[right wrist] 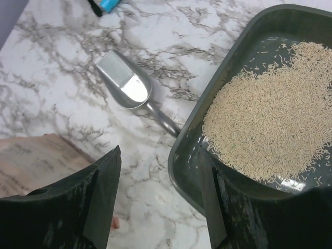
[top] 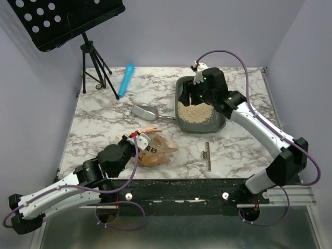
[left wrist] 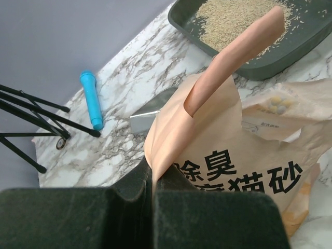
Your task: Fill the litter box with clean litter
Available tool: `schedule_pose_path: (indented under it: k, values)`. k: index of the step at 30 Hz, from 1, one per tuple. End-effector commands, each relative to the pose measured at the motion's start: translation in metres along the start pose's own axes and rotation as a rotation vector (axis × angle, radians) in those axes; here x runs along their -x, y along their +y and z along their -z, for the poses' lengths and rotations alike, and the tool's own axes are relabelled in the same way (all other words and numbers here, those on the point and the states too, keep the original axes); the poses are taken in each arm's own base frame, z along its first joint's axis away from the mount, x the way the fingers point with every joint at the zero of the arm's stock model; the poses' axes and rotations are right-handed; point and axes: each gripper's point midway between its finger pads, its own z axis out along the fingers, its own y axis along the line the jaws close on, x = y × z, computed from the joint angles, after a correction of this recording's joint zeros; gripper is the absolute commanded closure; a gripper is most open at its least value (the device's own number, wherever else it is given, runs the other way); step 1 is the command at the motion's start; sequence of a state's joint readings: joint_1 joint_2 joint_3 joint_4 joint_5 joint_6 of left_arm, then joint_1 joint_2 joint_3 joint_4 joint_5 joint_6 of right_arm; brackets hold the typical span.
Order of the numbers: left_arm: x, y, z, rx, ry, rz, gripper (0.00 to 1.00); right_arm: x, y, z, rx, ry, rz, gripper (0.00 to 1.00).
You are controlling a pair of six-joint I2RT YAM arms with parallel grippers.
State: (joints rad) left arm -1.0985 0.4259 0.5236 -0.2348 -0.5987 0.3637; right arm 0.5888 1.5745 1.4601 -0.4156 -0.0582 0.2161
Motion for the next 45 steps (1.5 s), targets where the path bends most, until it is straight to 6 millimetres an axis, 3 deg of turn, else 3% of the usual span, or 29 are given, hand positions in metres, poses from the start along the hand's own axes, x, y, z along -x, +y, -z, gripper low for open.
schedule_pose_path:
  k: [1, 4, 10, 14, 19, 23, 31, 38, 41, 45]
  values:
    - [0.084, 0.045, 0.003, 0.134, -0.174, 0.32, 1.0, -0.028, 0.016, 0.033, 0.125, 0.079, 0.085, 0.31]
    - [0.102, 0.05, -0.002, 0.144, -0.18, 0.382, 1.0, -0.059, 0.015, 0.047, 0.132, 0.205, 0.075, 0.32]
    - [0.149, 0.051, -0.01, 0.101, -0.274, 0.504, 1.0, -0.127, -0.01, 0.056, 0.01, 0.328, -0.024, 0.32]
    - [0.165, 0.036, -0.022, 0.033, -0.275, 0.492, 1.0, -0.155, -0.033, 0.061, -0.127, 0.338, -0.098, 0.33]
    - [0.177, 0.027, -0.033, 0.008, -0.32, 0.479, 1.0, -0.183, -0.039, 0.069, -0.17, 0.374, -0.17, 0.33]
    - [0.186, 0.022, -0.038, -0.012, -0.345, 0.474, 1.0, -0.186, -0.066, 0.069, -0.345, 0.297, -0.244, 0.31]
    - [0.191, -0.006, -0.063, -0.083, -0.357, 0.44, 1.0, -0.196, -0.072, 0.034, -0.385, 0.288, -0.328, 0.3]
    - [0.188, 0.005, -0.074, -0.038, -0.359, 0.434, 1.0, -0.196, -0.102, 0.002, -0.473, 0.265, -0.374, 0.3]
    - [0.187, 0.008, -0.08, -0.028, -0.358, 0.426, 1.0, -0.187, -0.119, -0.012, -0.486, 0.239, -0.394, 0.3]
    - [0.186, 0.009, -0.088, -0.045, -0.367, 0.422, 1.0, -0.162, -0.146, -0.024, -0.524, 0.19, -0.401, 0.3]
